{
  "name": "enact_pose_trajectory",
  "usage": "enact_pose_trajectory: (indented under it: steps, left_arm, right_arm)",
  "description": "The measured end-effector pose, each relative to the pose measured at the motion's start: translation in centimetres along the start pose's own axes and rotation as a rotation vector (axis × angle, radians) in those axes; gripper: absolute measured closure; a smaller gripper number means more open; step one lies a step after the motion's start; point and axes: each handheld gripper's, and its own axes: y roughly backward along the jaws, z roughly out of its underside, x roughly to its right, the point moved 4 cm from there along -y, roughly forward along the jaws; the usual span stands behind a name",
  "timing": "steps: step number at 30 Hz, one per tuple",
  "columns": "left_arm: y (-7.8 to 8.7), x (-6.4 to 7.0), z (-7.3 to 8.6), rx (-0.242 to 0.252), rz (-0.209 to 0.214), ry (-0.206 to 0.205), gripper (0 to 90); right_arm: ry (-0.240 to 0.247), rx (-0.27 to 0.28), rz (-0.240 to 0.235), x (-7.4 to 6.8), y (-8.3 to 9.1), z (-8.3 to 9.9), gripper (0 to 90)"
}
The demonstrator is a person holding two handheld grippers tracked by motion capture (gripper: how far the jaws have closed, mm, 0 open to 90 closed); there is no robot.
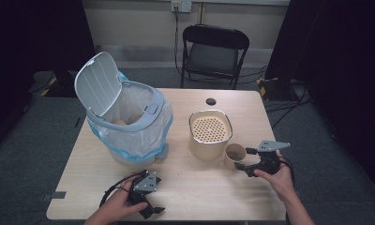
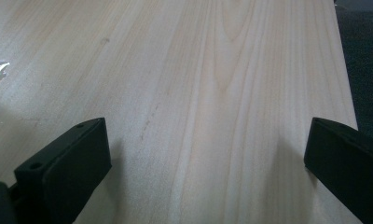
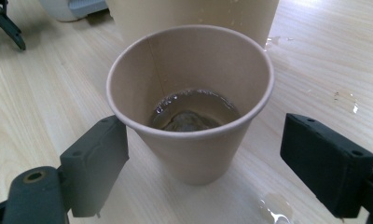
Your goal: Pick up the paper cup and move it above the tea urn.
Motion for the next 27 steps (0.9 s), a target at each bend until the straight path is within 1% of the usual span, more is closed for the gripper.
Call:
enact_pose_trajectory:
  steps: [3,5,6,8,9,15,16,17,19,25,27]
  left_arm:
    - [0.0,0.0,0.0,0.0,0.0,0.001,0.0]
    - [0.0,0.0,0.0,0.0,0.0,0.0,0.0]
    - [0.0,0.0,0.0,0.0,0.0,0.0,0.0]
    - [0.0,0.0,0.0,-0.002,0.0,0.0,0.0]
    - [0.0,0.0,0.0,0.003,-0.001,0.002,0.0]
    - [0.0,0.0,0.0,0.001,-0.001,0.001,0.0]
    - [0.0,0.0,0.0,0.0,-0.001,0.001,0.0]
    - [0.0,0.0,0.0,-0.001,-0.001,0.001,0.0]
    - [0.0,0.0,0.0,-0.001,-0.001,0.001,0.0]
    - [0.0,0.0,0.0,0.0,-0.001,0.001,0.0]
    - [0.0,0.0,0.0,0.003,-0.002,0.002,0.0]
  right_arm:
    - [-0.01,0.021,-0.006,-0.1,-0.4,0.2,14.5]
    - [-0.001,0.016,-0.007,-0.3,-0.7,0.4,14.6]
    - [0.005,0.013,0.001,-0.3,-0.9,0.4,14.5]
    - [0.001,0.012,-0.004,-0.5,-1.2,0.5,14.6]
    - [0.002,0.019,-0.009,-0.5,-1.3,0.5,14.8]
    - [-0.014,0.046,-0.007,-0.6,-1.9,0.6,15.2]
    - [-0.014,0.062,-0.003,-0.7,-2.1,0.6,15.0]
    - [-0.018,0.063,-0.008,-0.7,-2.2,0.5,15.0]
    - [-0.018,0.075,-0.001,-0.8,-2.3,0.4,15.0]
    - [-0.008,0.084,0.01,-0.8,-2.6,0.4,16.2]
    - [-0.007,0.089,0.007,-0.9,-2.8,0.2,16.4]
